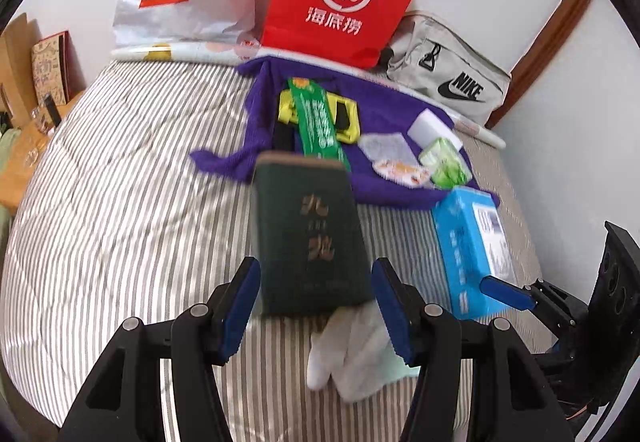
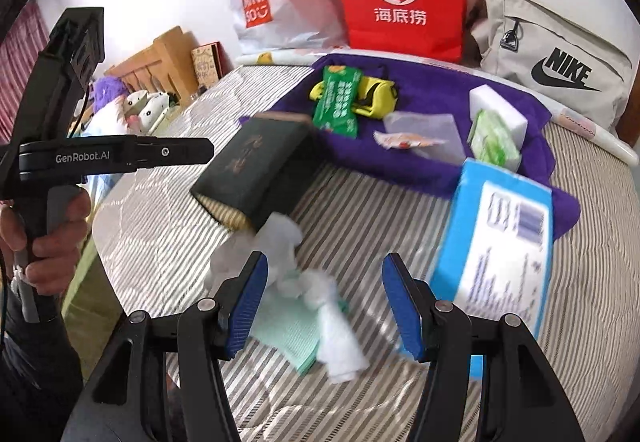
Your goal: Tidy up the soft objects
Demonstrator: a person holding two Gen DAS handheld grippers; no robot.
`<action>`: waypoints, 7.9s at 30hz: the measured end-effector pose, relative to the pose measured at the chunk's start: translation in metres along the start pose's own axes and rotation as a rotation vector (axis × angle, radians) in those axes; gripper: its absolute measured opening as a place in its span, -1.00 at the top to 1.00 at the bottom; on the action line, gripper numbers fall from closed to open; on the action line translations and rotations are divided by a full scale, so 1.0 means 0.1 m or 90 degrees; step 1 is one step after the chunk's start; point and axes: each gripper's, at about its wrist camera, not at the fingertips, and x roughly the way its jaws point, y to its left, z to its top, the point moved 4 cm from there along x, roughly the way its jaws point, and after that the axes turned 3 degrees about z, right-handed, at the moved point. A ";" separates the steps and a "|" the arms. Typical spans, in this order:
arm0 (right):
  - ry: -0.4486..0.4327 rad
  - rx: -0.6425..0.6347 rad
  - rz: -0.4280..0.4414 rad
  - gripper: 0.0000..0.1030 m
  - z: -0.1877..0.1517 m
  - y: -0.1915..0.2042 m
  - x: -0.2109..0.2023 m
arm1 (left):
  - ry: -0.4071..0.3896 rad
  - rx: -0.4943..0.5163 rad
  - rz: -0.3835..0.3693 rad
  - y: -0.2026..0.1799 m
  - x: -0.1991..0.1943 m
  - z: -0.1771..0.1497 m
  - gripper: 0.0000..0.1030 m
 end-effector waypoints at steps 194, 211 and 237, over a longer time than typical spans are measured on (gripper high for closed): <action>-0.088 0.111 -0.114 -0.17 0.89 -0.79 -0.25 | -0.079 0.067 -0.004 -0.51 0.00 0.83 -0.37; -0.208 0.102 -0.187 -0.85 0.01 -0.24 -1.37 | -0.167 0.138 0.096 -1.07 -0.91 -0.26 -0.75; -0.197 0.110 -0.177 -0.94 -0.58 0.10 -1.64 | -0.221 0.119 0.139 -1.17 -1.34 -0.84 -0.75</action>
